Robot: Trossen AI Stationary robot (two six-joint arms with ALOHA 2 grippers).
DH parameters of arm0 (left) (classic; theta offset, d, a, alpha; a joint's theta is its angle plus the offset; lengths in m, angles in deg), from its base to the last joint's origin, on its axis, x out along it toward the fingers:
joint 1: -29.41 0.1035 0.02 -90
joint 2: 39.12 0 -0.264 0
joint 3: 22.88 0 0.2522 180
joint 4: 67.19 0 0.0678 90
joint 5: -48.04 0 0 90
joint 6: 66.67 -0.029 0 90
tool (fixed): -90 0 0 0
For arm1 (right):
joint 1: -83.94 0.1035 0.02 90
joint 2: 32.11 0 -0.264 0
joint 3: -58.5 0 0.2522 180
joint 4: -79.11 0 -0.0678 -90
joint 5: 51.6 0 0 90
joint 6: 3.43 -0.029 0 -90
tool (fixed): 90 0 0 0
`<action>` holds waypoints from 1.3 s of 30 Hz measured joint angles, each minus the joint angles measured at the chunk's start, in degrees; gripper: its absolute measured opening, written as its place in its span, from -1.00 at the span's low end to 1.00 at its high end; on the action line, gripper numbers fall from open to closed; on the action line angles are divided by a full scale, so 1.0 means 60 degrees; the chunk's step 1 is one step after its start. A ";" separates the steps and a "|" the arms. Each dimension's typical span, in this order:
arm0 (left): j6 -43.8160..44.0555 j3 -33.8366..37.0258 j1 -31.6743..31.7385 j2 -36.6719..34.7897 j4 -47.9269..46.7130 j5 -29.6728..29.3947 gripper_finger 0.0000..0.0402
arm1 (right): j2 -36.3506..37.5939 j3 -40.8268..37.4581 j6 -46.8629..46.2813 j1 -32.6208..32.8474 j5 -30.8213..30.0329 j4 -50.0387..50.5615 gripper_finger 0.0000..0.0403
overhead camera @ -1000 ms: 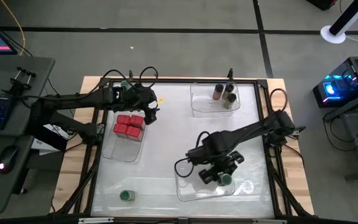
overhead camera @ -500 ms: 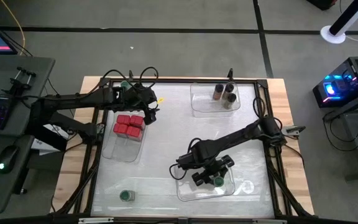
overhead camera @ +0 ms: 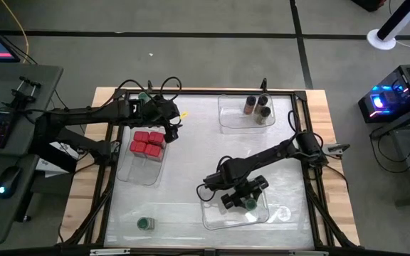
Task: Sort spices by type
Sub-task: Put the green seasoning bottle into the bottom right transparent bin
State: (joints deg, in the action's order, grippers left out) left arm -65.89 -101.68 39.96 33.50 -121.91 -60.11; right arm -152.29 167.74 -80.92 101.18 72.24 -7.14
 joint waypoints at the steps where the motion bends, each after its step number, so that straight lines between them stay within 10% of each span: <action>1: -0.0009 0.0000 0.0000 0.0002 -0.0003 0.0000 0.49 | 0.0007 0.0000 -0.0006 -0.0005 -0.0103 -0.0003 0.14; 25: -0.0077 0.0000 0.0000 0.0000 0.0007 -0.0004 0.49 | 0.1500 0.0011 -0.0253 -0.0066 -0.0713 0.0794 0.32; 34: -0.0137 0.0003 0.0000 0.0000 0.0004 -0.0004 0.49 | 0.2864 0.0018 -0.0838 -0.0142 -0.2930 0.0569 0.33; 39: -0.0933 0.0007 0.0000 -0.0237 0.0117 0.0732 0.49 | 0.3809 0.0022 -0.0830 -0.0277 -0.5808 0.0256 0.33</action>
State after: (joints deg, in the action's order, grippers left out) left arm -71.49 -101.63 39.96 32.08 -121.21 -55.71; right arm -129.44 167.87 -85.91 99.52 37.39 -5.61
